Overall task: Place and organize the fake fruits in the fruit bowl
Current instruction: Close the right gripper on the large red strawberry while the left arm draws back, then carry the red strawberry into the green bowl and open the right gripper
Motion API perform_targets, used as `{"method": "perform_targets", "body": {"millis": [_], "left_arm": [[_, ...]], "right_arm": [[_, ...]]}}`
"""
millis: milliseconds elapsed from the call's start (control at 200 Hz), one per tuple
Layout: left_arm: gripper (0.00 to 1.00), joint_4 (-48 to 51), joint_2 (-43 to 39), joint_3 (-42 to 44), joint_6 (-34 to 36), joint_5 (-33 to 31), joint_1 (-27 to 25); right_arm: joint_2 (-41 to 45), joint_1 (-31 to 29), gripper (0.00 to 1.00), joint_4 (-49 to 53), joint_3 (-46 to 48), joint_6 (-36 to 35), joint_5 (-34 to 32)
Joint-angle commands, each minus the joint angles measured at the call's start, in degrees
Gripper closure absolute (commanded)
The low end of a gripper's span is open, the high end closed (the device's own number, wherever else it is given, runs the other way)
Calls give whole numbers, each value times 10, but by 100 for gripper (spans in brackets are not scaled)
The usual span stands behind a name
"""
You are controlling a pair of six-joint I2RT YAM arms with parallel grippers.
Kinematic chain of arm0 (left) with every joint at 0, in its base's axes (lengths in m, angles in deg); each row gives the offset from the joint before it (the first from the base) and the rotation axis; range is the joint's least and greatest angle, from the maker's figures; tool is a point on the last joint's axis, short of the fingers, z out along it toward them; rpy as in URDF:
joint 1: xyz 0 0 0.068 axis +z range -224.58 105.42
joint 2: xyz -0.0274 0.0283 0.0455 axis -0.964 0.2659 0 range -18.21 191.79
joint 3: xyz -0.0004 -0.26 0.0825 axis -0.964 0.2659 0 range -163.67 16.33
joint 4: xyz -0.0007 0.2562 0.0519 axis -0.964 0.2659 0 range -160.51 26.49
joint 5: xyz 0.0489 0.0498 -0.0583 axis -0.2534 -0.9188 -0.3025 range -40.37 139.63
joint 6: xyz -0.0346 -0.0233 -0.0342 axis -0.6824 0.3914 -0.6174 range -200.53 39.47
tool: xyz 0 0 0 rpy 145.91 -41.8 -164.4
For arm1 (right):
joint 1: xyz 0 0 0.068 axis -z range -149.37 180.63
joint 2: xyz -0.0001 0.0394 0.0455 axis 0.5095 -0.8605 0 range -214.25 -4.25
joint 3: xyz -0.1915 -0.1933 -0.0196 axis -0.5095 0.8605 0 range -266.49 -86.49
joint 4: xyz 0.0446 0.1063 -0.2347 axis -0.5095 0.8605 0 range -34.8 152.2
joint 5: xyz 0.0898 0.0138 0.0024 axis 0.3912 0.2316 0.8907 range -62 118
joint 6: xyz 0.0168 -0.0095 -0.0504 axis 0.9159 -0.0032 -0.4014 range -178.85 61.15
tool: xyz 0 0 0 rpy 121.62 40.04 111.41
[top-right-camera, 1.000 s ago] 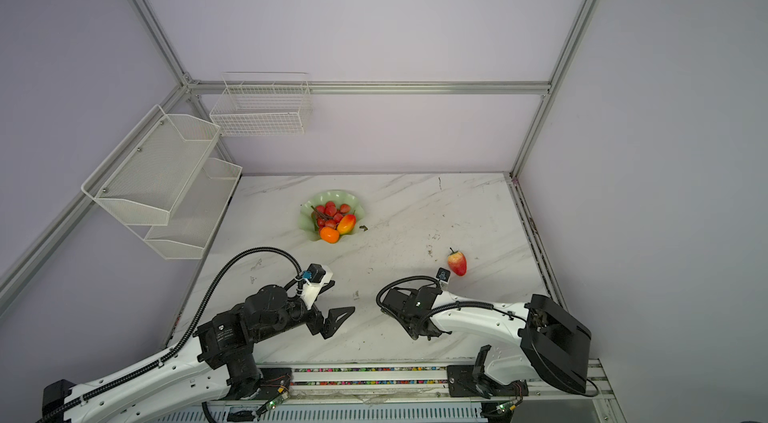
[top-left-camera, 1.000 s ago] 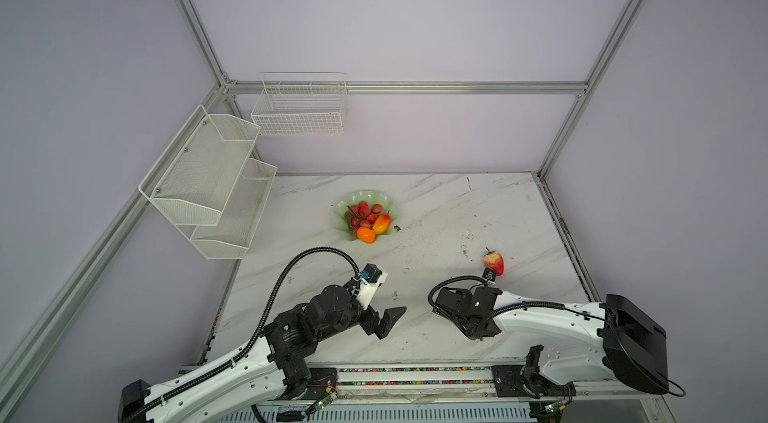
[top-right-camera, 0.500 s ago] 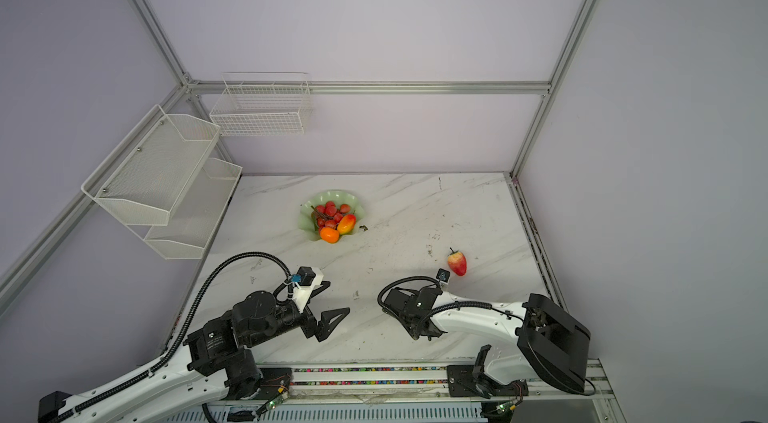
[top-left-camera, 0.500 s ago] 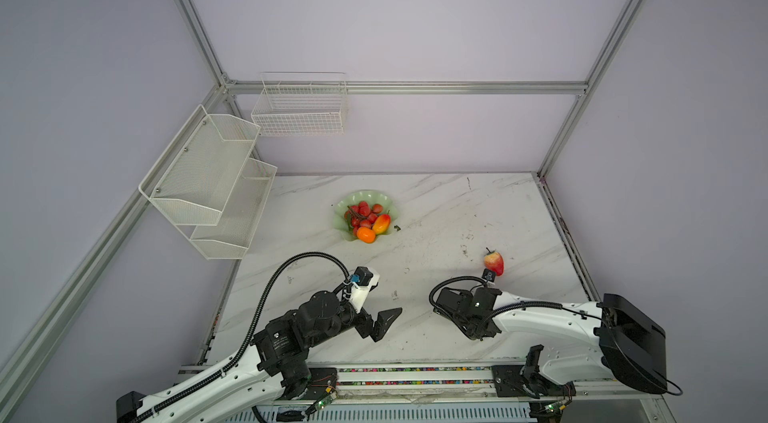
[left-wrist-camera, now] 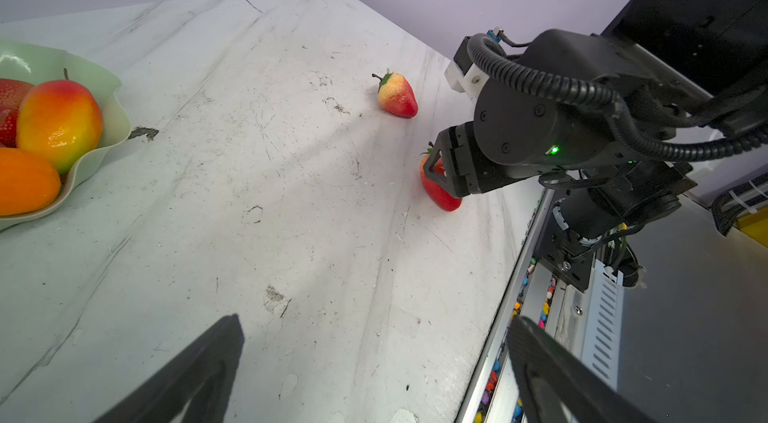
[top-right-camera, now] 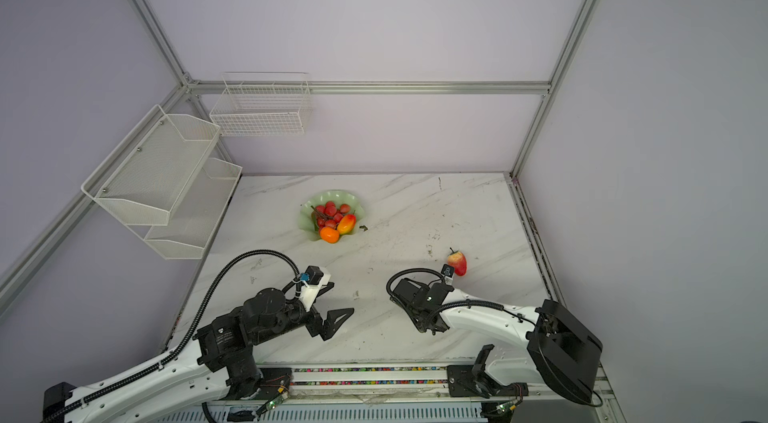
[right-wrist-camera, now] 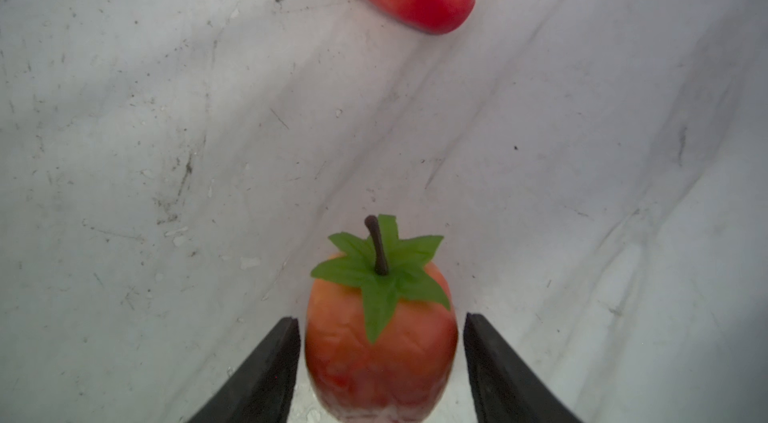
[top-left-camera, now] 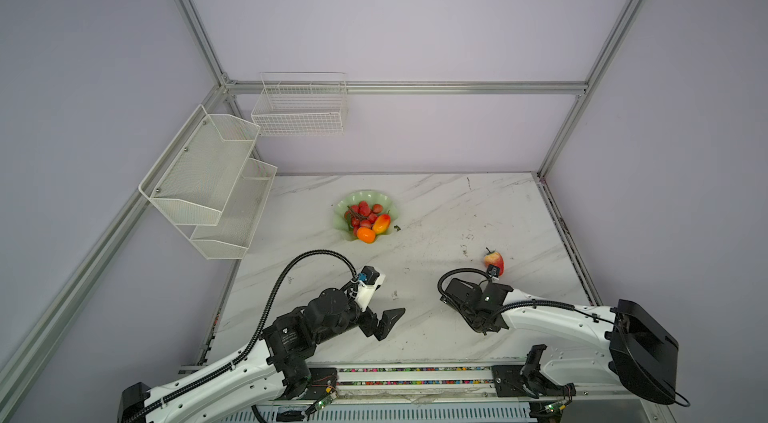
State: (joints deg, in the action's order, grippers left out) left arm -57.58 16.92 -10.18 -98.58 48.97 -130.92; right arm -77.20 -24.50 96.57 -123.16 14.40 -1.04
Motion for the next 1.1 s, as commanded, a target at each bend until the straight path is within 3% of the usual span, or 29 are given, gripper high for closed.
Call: {"method": "perform_targets", "body": {"millis": [0,480,585,665,790,870,1000,1095], "left_arm": [[0,-21,-3,-7,-2,-1,-1],[0,-17,-5,-9,0,-16,-1],[0,-3,-5,-20,5,-37,-1],[0,35,-12,-41,-5,-89,-2],[0,117,-29,-92,-18,-194,2],[0,157,-25,-121,-7,-224,21],[0,189,26,-166,4,-179,103],[0,178,63,-183,-13,-92,181]], "right_arm": [[17,16,36,-17,14,-25,15],[-3,23,36,-51,17,-65,58],[-1,22,49,-61,11,-73,54],[9,22,55,-71,-3,-95,36],[22,23,56,-125,-52,-197,16],[11,23,56,-192,-98,-290,18],[-87,23,56,-286,-212,-434,57],[-200,29,56,-298,-344,-522,74]]}}
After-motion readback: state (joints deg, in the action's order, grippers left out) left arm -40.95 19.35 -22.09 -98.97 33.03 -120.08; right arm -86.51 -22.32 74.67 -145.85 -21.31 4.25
